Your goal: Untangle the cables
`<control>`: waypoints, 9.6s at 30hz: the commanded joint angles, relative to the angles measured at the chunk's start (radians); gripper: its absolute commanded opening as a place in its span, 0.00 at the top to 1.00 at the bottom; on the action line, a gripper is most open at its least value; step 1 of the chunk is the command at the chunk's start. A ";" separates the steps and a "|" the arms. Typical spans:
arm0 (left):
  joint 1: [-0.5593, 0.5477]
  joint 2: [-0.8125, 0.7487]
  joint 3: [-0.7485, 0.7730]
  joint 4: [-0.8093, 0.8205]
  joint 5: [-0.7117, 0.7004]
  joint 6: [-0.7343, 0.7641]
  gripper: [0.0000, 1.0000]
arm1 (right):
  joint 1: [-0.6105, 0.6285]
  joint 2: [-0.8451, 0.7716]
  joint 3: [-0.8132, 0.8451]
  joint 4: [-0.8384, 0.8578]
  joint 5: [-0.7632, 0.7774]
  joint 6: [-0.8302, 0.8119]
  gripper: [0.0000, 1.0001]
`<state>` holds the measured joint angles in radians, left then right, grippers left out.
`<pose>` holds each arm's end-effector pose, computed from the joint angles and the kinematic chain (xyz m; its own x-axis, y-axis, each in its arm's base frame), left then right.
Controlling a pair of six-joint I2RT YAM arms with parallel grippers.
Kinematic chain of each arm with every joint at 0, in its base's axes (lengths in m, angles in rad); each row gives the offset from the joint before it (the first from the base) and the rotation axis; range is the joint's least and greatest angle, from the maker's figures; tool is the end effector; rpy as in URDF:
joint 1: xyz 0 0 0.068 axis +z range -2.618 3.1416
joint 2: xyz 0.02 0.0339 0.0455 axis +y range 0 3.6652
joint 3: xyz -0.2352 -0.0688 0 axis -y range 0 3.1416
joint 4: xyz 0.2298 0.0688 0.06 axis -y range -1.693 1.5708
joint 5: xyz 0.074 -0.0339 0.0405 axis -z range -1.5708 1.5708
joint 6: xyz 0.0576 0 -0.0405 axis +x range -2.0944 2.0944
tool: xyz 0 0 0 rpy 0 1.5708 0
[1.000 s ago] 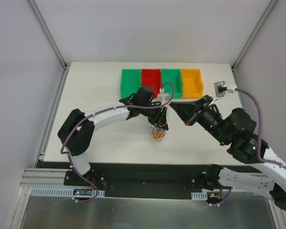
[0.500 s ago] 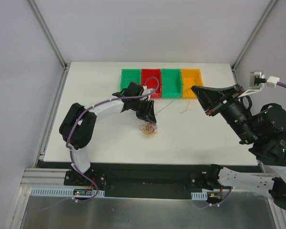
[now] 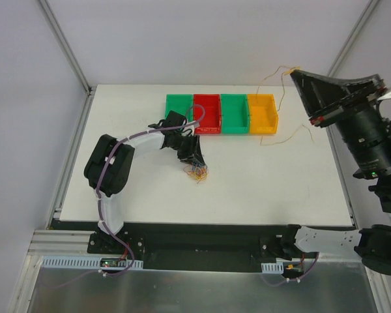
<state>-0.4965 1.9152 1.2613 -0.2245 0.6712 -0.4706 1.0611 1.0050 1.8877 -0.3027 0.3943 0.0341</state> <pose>0.3297 -0.2193 0.1510 -0.9306 0.1004 -0.3519 0.3367 0.6114 -0.7161 0.0681 0.0764 0.5974 0.2451 0.5030 -0.8288 -0.6579 0.7142 0.2389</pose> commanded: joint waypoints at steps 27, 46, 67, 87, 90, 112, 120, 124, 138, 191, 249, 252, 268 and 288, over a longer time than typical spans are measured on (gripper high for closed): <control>0.044 -0.236 0.009 0.014 0.051 0.006 0.39 | -0.033 -0.393 -1.039 -0.159 0.414 0.167 0.99; 0.046 -0.243 -0.016 0.068 0.108 -0.031 0.40 | -0.329 0.262 -1.096 -0.220 0.049 0.323 0.99; 0.059 -0.237 -0.026 0.100 0.140 -0.060 0.40 | -0.316 -0.071 -1.053 -0.428 0.349 0.307 0.99; 0.055 -0.209 -0.017 0.123 0.214 -0.073 0.41 | -0.181 0.353 -0.878 -0.495 0.426 0.401 0.99; 0.026 -0.200 0.003 0.123 0.257 -0.054 0.38 | -0.182 0.178 -0.947 -0.425 0.427 0.386 0.99; -0.221 -0.223 -0.034 0.261 0.277 0.079 0.28 | -0.247 -0.416 -1.099 -0.079 -0.205 0.262 0.99; -0.232 -0.215 -0.010 0.229 0.326 0.113 0.88 | -0.247 -0.418 -1.107 -0.079 -0.194 0.260 0.99; -0.231 -0.261 -0.008 0.229 0.349 0.112 1.00 | -0.245 -0.384 -1.140 -0.131 -0.120 0.225 0.99; -0.208 -0.275 -0.066 0.363 0.361 -0.059 1.00 | -0.105 -0.238 -1.314 0.252 -0.160 0.081 0.67; -0.131 -0.232 -0.060 0.346 0.384 -0.209 1.00 | 0.083 0.152 -1.069 0.208 0.297 -0.100 0.48; 0.019 -0.387 0.015 0.056 0.186 0.046 0.26 | -0.800 0.633 -0.352 0.356 0.049 -0.293 1.00; 0.019 -0.387 0.015 0.056 0.186 0.052 0.26 | -0.808 0.748 -0.306 0.384 0.023 -0.296 1.00; 0.019 -0.351 0.007 0.057 0.183 0.064 0.26 | -0.941 1.250 0.005 0.263 -0.244 -0.062 1.00; 0.019 -0.337 0.009 0.040 0.160 0.092 0.29 | -0.941 1.227 0.085 0.070 -0.291 -0.017 0.47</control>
<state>-0.4721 1.5829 1.2415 -0.1745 0.8360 -0.4133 0.1173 2.3466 1.9114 -0.1505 0.1223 0.0597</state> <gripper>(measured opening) 0.718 0.493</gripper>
